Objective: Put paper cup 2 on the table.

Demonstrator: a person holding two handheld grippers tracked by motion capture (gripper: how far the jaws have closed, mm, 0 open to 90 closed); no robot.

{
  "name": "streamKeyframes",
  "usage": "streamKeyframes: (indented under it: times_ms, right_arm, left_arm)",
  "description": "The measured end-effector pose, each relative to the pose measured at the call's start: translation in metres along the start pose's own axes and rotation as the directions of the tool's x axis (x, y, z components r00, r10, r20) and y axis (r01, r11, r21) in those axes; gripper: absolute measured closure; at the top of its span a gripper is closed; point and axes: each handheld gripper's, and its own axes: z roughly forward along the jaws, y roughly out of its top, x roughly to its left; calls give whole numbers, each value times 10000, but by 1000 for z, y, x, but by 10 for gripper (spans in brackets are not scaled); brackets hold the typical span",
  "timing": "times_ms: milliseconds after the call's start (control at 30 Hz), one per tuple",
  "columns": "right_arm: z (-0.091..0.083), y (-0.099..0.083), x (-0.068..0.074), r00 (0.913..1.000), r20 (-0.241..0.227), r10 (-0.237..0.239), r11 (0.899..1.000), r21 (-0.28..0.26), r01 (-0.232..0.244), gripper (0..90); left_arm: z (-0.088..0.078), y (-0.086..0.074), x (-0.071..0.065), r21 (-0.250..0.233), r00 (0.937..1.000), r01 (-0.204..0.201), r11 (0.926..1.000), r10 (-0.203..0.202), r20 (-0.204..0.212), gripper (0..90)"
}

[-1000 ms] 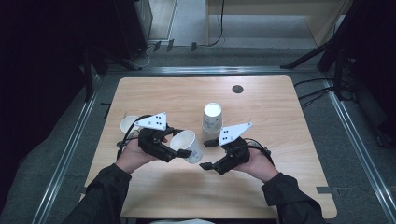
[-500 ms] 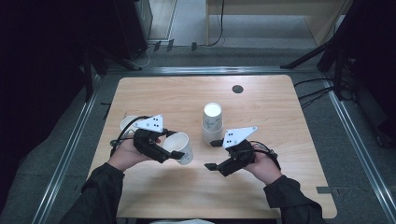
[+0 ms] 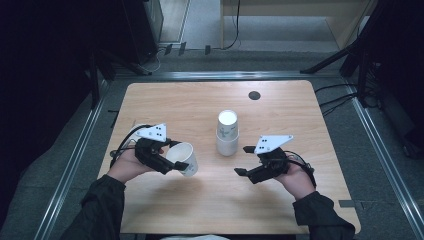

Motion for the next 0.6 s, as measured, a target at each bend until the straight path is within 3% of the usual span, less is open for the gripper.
streamKeyframes:
  times_ms: [400, 600]
  right_arm:
    - [-10, -4, -15, 9993, 230, 286, 9991, -333, -278, 229]
    - [-7, -7, -27, 9985, 360, 414, 9990, -153, -409, 229]
  left_arm:
    - [-17, -18, 6, 117, 9976, 394, 9992, -386, -575, 252]
    - [-24, -29, 7, 312, 9941, 533, 9981, -501, -958, 250]
